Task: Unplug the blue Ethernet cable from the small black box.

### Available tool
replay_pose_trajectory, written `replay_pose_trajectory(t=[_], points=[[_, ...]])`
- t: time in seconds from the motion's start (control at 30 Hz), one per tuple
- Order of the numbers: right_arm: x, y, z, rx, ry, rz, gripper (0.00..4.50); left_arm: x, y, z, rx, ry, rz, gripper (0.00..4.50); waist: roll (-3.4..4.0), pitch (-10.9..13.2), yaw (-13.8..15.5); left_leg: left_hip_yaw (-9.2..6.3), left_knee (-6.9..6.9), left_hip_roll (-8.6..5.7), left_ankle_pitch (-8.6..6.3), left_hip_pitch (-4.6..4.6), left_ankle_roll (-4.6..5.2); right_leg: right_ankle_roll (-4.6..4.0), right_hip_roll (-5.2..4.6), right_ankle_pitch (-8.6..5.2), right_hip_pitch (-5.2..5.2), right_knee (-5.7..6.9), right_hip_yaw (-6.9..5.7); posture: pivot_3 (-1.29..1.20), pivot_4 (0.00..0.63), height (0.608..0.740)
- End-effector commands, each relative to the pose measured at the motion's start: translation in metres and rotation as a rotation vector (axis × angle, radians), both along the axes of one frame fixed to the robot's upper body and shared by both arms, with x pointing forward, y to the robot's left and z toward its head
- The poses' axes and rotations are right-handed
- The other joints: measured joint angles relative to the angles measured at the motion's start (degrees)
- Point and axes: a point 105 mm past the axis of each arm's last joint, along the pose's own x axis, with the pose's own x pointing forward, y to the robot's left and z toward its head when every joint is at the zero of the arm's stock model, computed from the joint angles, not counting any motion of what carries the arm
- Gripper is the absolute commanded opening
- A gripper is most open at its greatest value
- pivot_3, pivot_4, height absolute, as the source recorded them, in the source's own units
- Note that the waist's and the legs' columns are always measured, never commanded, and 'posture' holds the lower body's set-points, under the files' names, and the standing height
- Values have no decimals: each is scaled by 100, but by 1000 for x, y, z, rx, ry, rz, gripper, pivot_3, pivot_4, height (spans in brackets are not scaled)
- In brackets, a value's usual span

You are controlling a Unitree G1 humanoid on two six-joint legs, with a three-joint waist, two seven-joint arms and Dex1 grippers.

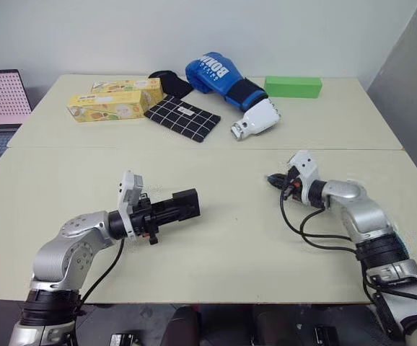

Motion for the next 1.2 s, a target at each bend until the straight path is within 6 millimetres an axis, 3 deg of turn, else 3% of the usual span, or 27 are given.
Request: replay_pose_trajectory(t=[0.03,0.2,0.33,0.4,0.5,0.63,0.9,0.97,1.2], points=[[-4,7,9,53,-20,28,1138,6,0,16,-16,-70,65,788,0,0,-1,0,0,0,0,0,0,0,0,0,0,0,0,0,150,740],[-15,8,21,78,-13,108,2268,23,10,17,-30,-114,214,788,0,0,4,-2,2,0,-1,2,1,0,0,0,2,3,-1,0,150,740],[-40,17,49,31,-89,287,3153,45,32,17,-6,-213,445,788,1,0,16,-3,3,-3,-1,1,1,0,0,0,3,2,-2,0,150,740],[-46,24,58,20,-116,332,3153,52,41,16,9,-248,531,788,-1,-1,6,-4,3,-3,-1,0,2,1,-1,0,4,0,-2,0,150,740],[-61,50,74,-1,-170,446,3153,67,65,11,88,-318,689,788,-1,-1,1,-6,4,-5,-1,2,2,1,-2,1,4,0,-4,0,150,740],[-79,78,79,-7,-173,557,3153,75,81,7,75,-361,787,788,-2,-1,6,-11,2,-3,-1,4,1,0,2,1,3,2,-9,0,150,740],[-86,98,79,-42,-168,616,3153,92,87,-10,124,-442,882,788,-4,-3,47,-21,17,-14,0,-10,0,5,-5,4,6,-1,-18,0,150,740],[-81,102,82,-40,-178,596,3173,94,89,-17,126,-431,899,1494,-4,-3,31,-20,17,-16,0,-10,0,7,-6,4,6,-1,-18,0,150,740],[-77,103,86,-34,-185,571,3173,93,91,-35,81,-370,920,2802,-5,-3,15,-24,14,-16,0,-9,0,6,-5,4,3,1,-21,0,150,740]])
